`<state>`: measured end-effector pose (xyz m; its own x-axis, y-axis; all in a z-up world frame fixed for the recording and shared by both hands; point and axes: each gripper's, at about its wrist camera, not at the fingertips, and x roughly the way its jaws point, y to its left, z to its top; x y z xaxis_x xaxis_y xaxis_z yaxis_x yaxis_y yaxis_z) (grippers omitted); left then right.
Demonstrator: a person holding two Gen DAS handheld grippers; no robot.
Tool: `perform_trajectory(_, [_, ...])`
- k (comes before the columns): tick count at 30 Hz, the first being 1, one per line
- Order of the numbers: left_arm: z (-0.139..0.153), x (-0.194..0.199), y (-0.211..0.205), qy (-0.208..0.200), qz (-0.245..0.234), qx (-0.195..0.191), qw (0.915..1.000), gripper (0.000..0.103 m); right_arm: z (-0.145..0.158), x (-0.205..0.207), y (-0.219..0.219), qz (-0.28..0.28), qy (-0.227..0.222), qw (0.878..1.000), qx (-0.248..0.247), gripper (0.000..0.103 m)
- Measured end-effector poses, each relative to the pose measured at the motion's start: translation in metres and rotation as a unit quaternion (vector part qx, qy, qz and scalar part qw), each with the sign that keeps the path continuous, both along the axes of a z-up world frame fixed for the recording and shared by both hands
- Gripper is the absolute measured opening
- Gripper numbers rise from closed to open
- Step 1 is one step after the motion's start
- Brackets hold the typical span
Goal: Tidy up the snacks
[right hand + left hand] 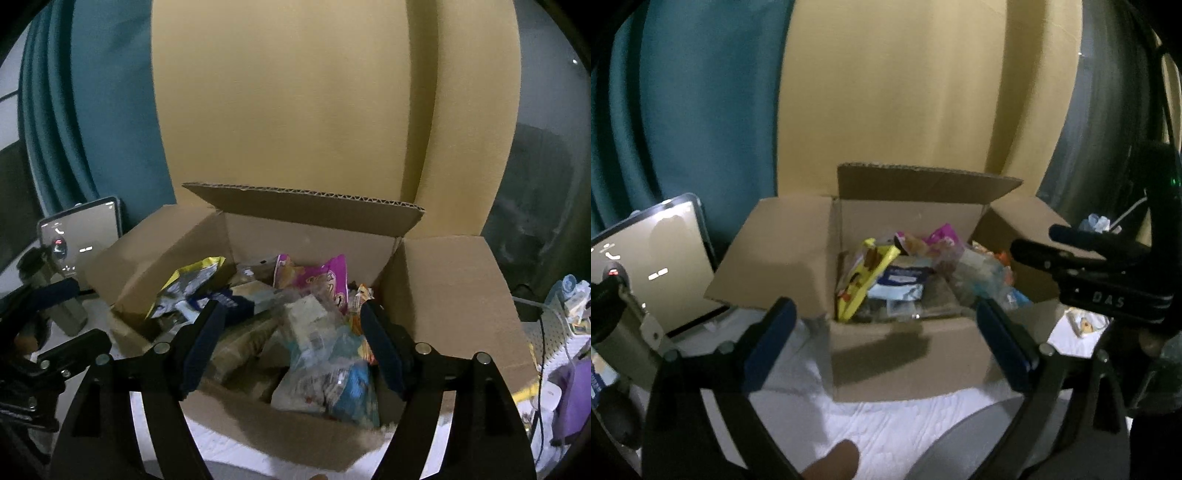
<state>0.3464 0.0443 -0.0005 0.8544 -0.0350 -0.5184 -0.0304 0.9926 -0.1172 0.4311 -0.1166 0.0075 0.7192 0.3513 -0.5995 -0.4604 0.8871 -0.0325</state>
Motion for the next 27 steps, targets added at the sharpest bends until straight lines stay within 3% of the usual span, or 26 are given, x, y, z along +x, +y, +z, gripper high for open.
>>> perform_trajectory(8, [0.0, -0.043, -0.011, -0.017, 0.01, 0.01, 0.9998, 0.099, 0.01, -0.047, -0.011, 0.002, -0.011, 1.0, 0.0, 0.079])
perform_trajectory(27, [-0.015, -0.151, -0.055, -0.046, 0.0, 0.004, 0.999, 0.099, -0.006, -0.177, -0.067, -0.016, -0.034, 0.999, 0.017, 0.079])
